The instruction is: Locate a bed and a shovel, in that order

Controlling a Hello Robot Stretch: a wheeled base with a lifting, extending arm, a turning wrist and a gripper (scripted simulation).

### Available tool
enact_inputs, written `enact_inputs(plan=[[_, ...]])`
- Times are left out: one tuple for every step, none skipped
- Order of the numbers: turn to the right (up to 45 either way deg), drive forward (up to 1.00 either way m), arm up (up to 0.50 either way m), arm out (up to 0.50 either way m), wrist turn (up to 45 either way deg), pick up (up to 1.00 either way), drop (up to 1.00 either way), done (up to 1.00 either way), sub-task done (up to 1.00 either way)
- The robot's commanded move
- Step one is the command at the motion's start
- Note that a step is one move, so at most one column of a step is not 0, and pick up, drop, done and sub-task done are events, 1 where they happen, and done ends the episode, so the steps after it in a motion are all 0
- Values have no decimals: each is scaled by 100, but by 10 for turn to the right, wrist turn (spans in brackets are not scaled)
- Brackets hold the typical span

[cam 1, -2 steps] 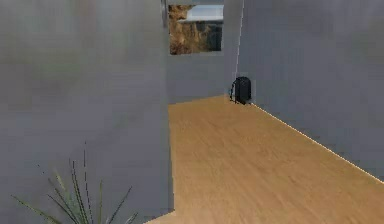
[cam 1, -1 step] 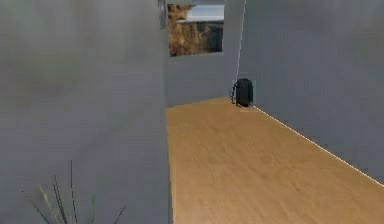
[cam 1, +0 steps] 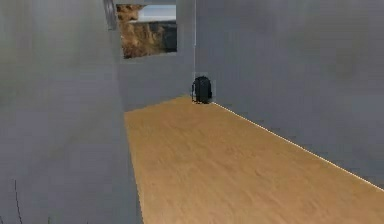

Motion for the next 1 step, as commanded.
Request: enact_inputs(plan=[[0,100,0,0,0,0,0,0,0]])
